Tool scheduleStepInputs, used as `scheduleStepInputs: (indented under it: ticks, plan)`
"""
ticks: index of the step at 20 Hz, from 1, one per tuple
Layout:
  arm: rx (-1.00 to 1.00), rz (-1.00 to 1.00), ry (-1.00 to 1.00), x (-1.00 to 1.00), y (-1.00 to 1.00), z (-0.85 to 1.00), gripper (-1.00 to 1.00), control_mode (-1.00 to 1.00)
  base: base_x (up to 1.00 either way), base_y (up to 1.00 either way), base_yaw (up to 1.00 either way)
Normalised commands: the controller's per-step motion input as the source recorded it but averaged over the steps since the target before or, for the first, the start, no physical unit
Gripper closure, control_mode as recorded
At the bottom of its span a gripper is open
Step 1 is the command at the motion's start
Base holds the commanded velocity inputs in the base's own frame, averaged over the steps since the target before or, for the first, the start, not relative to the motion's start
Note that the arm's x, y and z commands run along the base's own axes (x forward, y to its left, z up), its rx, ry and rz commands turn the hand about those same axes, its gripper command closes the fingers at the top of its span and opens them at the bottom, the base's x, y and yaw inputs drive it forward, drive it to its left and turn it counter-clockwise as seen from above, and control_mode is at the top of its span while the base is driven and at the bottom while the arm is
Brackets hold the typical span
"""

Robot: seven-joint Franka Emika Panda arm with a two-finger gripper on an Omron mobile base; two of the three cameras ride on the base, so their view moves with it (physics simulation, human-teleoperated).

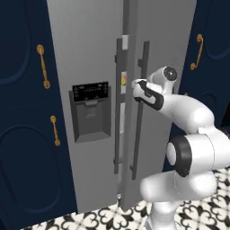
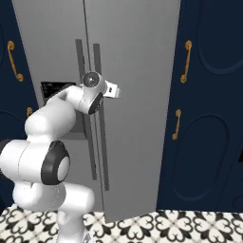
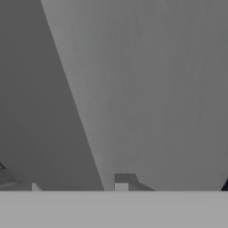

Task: Grab a lemon wedge from the fridge and one ice cube from the ice bowl, and put them in the glass of lemonade.

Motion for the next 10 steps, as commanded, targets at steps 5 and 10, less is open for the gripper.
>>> scheduleStepInputs:
  ticks: [5, 10]
  plan:
    - [0.05, -0.11, 0.0, -0.44, -1.0, 0.36, 1.0, -1.0, 0.0, 0.0, 0.0]
    - [0.03, -0.11, 0.04, -0.36, -1.0, 0.37, 1.0, -1.0, 0.0, 0.0, 0.0]
